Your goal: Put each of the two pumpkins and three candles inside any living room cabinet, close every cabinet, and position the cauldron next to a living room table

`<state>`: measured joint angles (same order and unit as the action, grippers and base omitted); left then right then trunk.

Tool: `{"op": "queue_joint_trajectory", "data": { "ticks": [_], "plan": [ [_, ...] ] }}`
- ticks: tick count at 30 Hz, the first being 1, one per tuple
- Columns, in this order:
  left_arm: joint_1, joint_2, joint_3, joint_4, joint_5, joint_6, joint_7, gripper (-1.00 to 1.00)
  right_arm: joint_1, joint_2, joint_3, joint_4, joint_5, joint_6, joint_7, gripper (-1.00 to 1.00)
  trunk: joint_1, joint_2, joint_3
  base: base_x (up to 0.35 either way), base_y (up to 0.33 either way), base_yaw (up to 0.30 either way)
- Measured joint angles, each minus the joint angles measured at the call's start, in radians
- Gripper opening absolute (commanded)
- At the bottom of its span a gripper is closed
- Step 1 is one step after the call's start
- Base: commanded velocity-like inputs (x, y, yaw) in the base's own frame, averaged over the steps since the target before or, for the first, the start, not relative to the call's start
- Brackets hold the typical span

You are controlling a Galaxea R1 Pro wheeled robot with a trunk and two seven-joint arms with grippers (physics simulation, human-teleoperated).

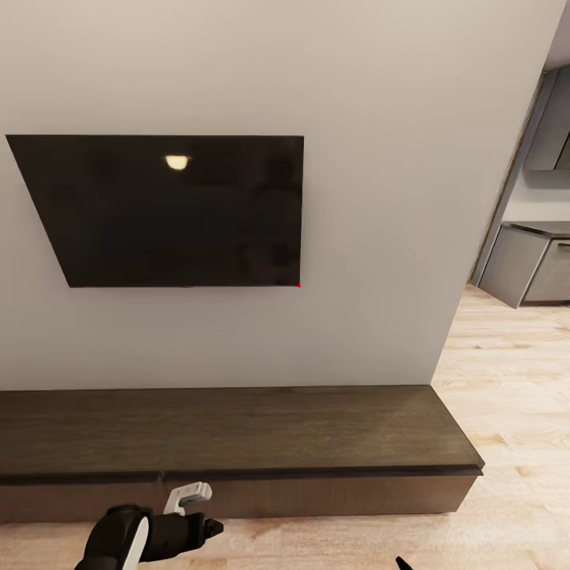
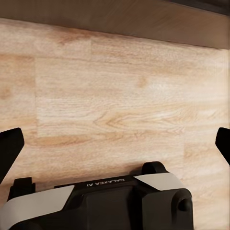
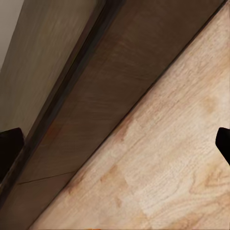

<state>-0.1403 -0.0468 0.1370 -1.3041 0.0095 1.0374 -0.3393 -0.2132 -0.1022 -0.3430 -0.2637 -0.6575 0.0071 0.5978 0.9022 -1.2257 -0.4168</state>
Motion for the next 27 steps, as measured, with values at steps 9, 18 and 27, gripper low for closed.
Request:
{"op": "queue_joint_trajectory", "data": {
  "ticks": [9,18,27],
  "plan": [
    [-0.001,0.007,0.006,-0.044,-0.003,0.008,-0.046,1.0,-0.012,-0.013,-0.052,-0.004,-0.051,0.039,0.049,1.0,0.0,0.0,0.0,0.0,0.0,0.0],
    [-0.001,0.008,0.007,-0.059,-0.004,0.009,-0.096,1.0,-0.062,0.004,-0.103,-0.003,-0.103,0.089,0.099,1.0,0.015,-0.028,-0.012,0.0,0.0,0.0],
    [-0.001,0.007,0.007,-0.06,-0.002,0.009,-0.187,1.0,-0.109,0.016,-0.249,0.002,-0.308,0.153,0.117,1.0,0.015,-0.028,-0.013,0.0,0.0,0.0]
  ]
}}
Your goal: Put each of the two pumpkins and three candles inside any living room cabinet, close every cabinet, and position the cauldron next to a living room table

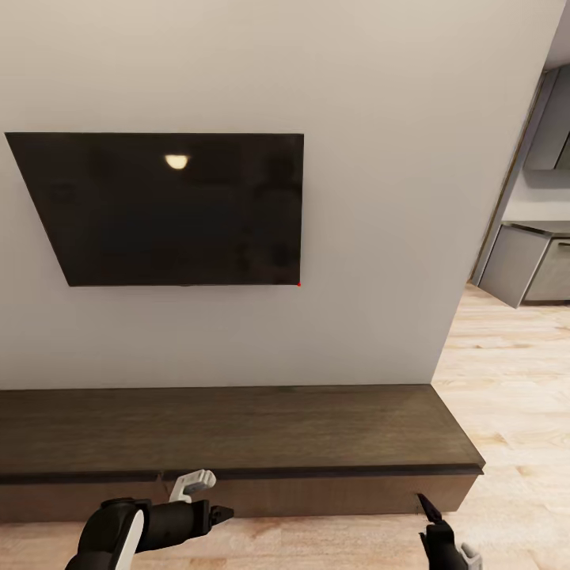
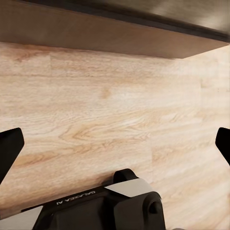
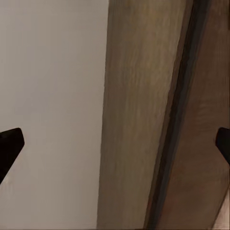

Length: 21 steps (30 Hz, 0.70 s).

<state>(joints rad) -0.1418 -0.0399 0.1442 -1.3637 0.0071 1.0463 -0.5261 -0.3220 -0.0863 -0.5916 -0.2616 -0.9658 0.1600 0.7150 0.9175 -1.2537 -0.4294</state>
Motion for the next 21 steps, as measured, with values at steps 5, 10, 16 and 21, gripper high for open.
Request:
{"op": "queue_joint_trajectory", "data": {
  "ticks": [5,10,16,21],
  "plan": [
    [0.0,0.0,0.0,0.0,0.0,0.0,0.0,1.0,0.001,0.001,-0.014,0.006,-0.04,0.006,0.001,1.0,0.004,-0.007,-0.003,0.0,0.0,0.0],
    [0.0,0.0,0.0,0.0,0.001,0.0,0.0,1.0,0.001,0.001,-0.015,0.007,-0.044,0.003,-0.005,1.0,0.019,-0.035,-0.016,0.0,0.0,0.0],
    [0.0,-0.001,0.0,0.0,0.0,0.0,0.0,1.0,0.001,0.002,-0.013,0.006,-0.039,-0.006,-0.007,1.0,0.023,-0.042,-0.019,0.0,0.0,0.0],
    [0.0,0.0,-0.001,0.0,0.001,0.001,-0.004,1.0,0.001,0.002,-0.015,0.006,-0.045,-0.004,0.01,1.0,0.042,-0.077,-0.034,0.0,0.0,0.0]
  ]
}}
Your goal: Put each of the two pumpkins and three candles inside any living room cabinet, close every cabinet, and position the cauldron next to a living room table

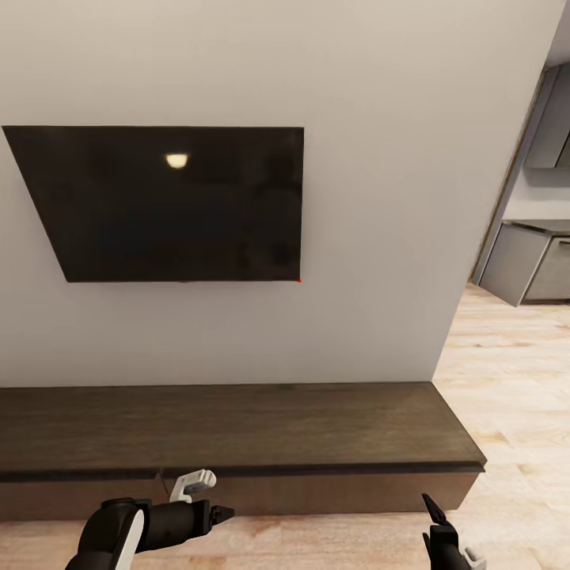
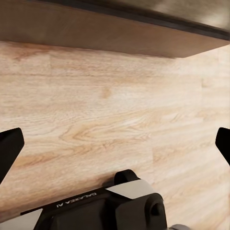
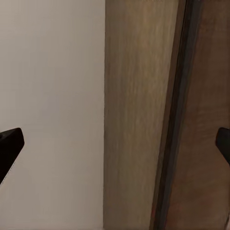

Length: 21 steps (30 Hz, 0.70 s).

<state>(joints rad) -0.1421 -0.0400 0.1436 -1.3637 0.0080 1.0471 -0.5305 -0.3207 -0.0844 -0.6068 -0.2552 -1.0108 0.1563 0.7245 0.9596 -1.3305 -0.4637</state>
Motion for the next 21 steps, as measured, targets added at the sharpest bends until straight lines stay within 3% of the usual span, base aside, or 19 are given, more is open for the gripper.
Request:
{"op": "queue_joint_trajectory", "data": {
  "ticks": [5,10,14,17,21],
  "plan": [
    [0.001,0.0,-0.001,0.0,0.001,0.0,-0.001,1.0,0.0,0.002,0.0,-0.001,-0.001,0.0,0.061,1.0,0.019,-0.035,-0.016,0.0,0.0,0.0],
    [0.001,0.0,0.0,0.0,0.001,0.0,-0.003,1.0,0.0,0.003,0.004,-0.001,0.004,-0.001,0.201,1.0,0.038,-0.07,-0.031,0.0,0.0,0.0],
    [0.0,0.0,-0.001,0.0,0.001,0.0,-0.039,1.0,0.0,0.004,0.008,-0.007,0.009,-0.002,0.304,1.0,0.054,-0.098,-0.044,0.0,0.0,0.0],
    [0.0,-0.001,-0.001,0.0,0.0,0.0,-0.097,1.0,-0.005,0.029,0.017,-0.012,0.017,-0.012,0.359,1.0,0.065,-0.119,-0.053,0.0,0.0,0.0],
    [0.0,0.0,-0.001,0.0,-0.002,0.0,-0.124,1.0,-0.006,0.052,0.043,-0.013,0.019,-0.06,0.377,1.0,0.081,-0.147,-0.066,0.0,0.0,0.0]
  ]
}}
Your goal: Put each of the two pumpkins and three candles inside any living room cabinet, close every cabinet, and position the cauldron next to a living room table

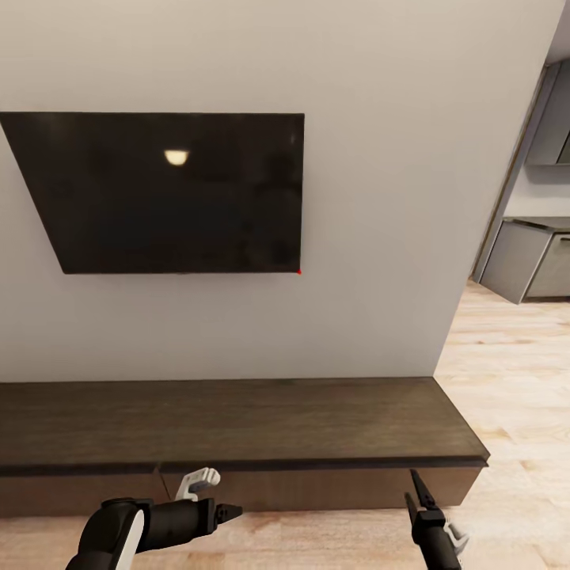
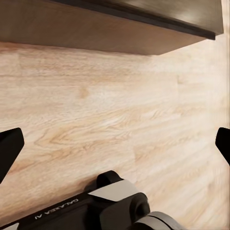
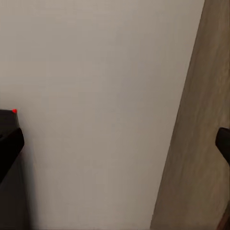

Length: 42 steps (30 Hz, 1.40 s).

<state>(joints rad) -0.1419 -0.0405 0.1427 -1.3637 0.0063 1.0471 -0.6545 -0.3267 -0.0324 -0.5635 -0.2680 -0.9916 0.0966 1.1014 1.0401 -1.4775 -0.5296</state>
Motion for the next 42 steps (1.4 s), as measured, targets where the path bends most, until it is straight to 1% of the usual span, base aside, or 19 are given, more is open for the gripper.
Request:
{"op": "queue_joint_trajectory", "data": {
  "ticks": [2,5,10,20,27,30,38,40,42],
  "plan": [
    [0.0,0.0,0.0,0.0,0.0,0.0,-0.006,1.0,0.0,0.005,0.008,0.0,-0.001,-0.017,0.006,1.0,0.008,-0.014,-0.006,0.0,0.0,0.0],
    [-0.001,0.001,0.0,-0.001,0.001,0.0,-0.009,1.0,0.0,0.008,0.012,0.0,-0.004,-0.024,0.006,1.0,0.019,-0.035,-0.016,0.0,0.0,0.0],
    [-0.001,0.001,0.0,-0.001,0.001,0.0,-0.011,1.0,0.0,0.008,0.011,0.008,-0.01,-0.028,0.002,1.0,0.038,-0.07,-0.031,0.0,0.0,0.0],
    [-0.001,-0.001,0.0,-0.002,0.001,0.0,-0.015,1.0,0.0,0.009,0.01,0.012,-0.009,-0.038,0.0,1.0,0.077,-0.14,-0.063,0.0,0.0,0.0],
    [-0.001,0.001,0.0,-0.009,0.001,0.0,-0.051,1.0,-0.001,0.014,0.011,0.009,-0.01,-0.039,0.0,1.0,0.103,-0.189,-0.085,0.0,0.0,0.0],
    [-0.001,0.001,-0.001,-0.026,0.001,0.0,-0.06,1.0,-0.001,0.014,0.011,0.007,-0.011,-0.036,0.001,1.0,0.115,-0.21,-0.094,0.0,0.0,0.0],
    [-0.001,0.007,0.0,-0.037,0.0,0.0,-0.069,1.0,-0.001,0.015,0.015,0.0,-0.006,-0.034,0.016,1.0,0.146,-0.266,-0.119,0.0,0.0,0.0],
    [-0.001,0.007,0.0,-0.038,0.0,0.0,-0.069,1.0,-0.001,0.016,0.019,0.0,-0.004,-0.033,0.05,1.0,0.153,-0.28,-0.125,0.0,0.0,0.0],
    [-0.001,0.007,-0.001,-0.038,0.0,0.0,-0.069,1.0,-0.001,0.016,0.031,0.0,-0.002,-0.029,0.114,1.0,0.161,-0.294,-0.132,0.0,0.0,0.0]
  ]
}}
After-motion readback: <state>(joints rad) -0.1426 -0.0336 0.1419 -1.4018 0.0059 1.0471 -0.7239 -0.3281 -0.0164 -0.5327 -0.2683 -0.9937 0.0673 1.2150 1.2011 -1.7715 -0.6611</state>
